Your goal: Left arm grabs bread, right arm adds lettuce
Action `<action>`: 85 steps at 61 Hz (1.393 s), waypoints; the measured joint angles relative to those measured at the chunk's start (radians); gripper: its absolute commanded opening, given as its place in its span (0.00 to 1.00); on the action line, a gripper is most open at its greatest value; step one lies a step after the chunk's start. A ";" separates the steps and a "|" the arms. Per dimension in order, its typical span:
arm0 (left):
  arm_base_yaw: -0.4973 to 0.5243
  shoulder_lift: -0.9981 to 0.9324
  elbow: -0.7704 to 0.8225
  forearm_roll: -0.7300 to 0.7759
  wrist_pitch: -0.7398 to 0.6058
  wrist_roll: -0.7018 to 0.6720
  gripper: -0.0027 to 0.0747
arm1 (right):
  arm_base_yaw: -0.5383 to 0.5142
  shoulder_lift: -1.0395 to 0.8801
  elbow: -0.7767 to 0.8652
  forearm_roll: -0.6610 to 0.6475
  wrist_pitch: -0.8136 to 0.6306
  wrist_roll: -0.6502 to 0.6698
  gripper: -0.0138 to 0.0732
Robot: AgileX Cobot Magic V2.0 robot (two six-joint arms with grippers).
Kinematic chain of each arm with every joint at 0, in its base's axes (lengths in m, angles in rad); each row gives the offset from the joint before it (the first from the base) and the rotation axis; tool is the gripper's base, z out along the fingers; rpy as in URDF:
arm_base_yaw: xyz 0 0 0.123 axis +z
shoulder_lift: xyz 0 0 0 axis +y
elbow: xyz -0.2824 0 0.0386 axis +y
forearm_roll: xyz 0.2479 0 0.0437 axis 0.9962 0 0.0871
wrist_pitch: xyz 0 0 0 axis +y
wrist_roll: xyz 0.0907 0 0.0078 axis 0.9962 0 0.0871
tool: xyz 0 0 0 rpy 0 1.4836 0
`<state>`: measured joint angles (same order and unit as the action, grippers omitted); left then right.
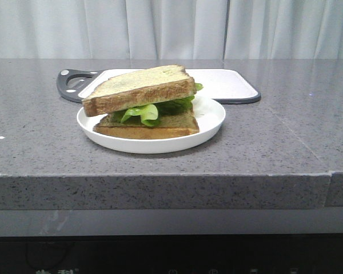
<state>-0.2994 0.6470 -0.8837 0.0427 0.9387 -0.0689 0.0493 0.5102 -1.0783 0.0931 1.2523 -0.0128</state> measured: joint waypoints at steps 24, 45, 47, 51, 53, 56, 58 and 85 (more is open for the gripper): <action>0.000 -0.023 0.075 0.004 -0.091 -0.019 0.01 | 0.000 0.000 0.000 0.002 0.000 0.000 0.02; 0.000 -0.023 0.082 -0.005 -0.125 -0.019 0.01 | 0.000 0.000 0.011 0.005 -0.009 0.000 0.02; 0.000 -0.023 0.082 -0.005 -0.125 -0.020 0.01 | 0.000 0.000 0.011 0.005 -0.009 0.000 0.02; 0.000 -0.023 0.082 -0.005 -0.126 -0.020 0.01 | 0.000 0.000 0.011 0.005 -0.009 0.000 0.02; 0.000 -0.023 0.083 -0.005 -0.126 -0.020 0.01 | 0.000 0.000 0.011 0.005 -0.009 0.000 0.02; 0.000 -0.023 0.083 -0.005 -0.126 -0.020 0.01 | 0.000 0.000 0.011 0.005 -0.009 0.000 0.02; 0.000 -0.023 0.083 -0.005 -0.126 -0.021 0.01 | 0.000 0.000 0.011 0.005 -0.009 0.000 0.02; 0.114 -0.195 0.358 -0.032 -0.448 -0.022 0.01 | 0.000 0.000 0.011 0.005 -0.009 0.000 0.02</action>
<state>-0.1851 0.4516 -0.5257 0.0111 0.4906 -0.0907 0.0493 0.5102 -1.0676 0.0978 1.2432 -0.0128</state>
